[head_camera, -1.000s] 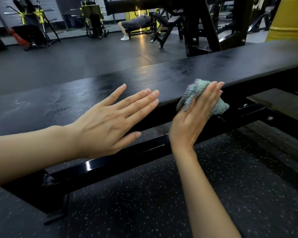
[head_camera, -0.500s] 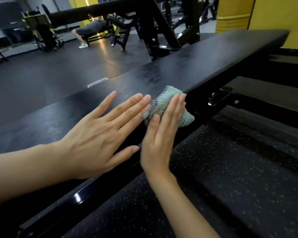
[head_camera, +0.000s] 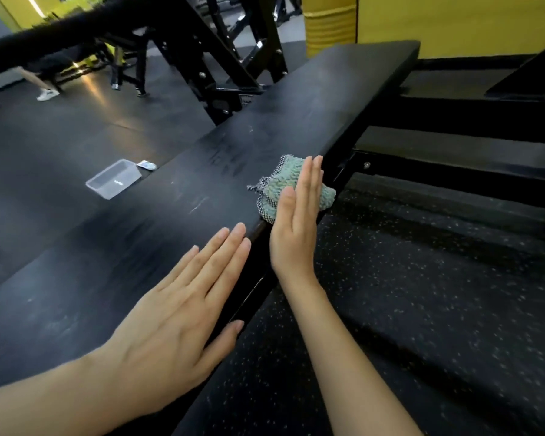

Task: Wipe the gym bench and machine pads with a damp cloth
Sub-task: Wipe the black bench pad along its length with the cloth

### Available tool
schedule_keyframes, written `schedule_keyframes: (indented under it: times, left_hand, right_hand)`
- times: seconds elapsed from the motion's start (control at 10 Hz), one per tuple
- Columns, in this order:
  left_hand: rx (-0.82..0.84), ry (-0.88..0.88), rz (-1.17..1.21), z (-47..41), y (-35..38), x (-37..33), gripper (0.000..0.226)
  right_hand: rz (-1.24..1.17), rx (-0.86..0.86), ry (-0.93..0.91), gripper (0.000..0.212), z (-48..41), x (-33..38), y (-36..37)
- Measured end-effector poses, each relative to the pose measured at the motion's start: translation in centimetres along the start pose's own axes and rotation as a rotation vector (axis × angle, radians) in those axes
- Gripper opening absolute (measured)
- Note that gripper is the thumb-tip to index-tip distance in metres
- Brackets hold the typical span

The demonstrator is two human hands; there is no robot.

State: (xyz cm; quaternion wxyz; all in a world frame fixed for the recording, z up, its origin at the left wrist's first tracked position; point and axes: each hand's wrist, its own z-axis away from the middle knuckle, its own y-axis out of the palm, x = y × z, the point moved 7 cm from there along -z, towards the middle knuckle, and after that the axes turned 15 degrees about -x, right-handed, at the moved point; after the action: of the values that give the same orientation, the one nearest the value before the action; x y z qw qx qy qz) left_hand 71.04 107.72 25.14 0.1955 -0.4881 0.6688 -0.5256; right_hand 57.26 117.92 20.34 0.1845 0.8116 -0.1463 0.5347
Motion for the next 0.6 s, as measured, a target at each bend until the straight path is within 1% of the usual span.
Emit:
schedule_keyframes:
  times: [0.1, 0.2, 0.4, 0.5, 0.6]
  left_hand:
    - [0.023, -0.025, 0.108, 0.0, 0.5, 0.3, 0.079]
    - [0.083, -0.111, 0.193, 0.0, 1.6, 1.3, 0.076]
    - [0.092, -0.109, 0.280, -4.0, 4.1, 4.8, 0.065]
    - [0.060, -0.076, 0.329, -6.7, 4.5, 5.9, 0.059]
    - [0.126, -0.096, 0.448, -8.3, 5.1, 7.3, 0.059]
  right_hand:
    - [-0.001, 0.005, 0.009, 0.057, 2.0, 0.4, -0.3]
    - [-0.006, 0.042, 0.018, 0.060, 3.6, 0.8, -0.6]
    - [0.034, 0.085, -0.003, 0.061, 1.8, 0.2, -0.7]
    - [0.046, 0.089, -0.021, 0.062, 0.0, -0.1, -0.4]
    - [0.044, 0.051, -0.024, 0.063, -1.9, -0.8, -0.3]
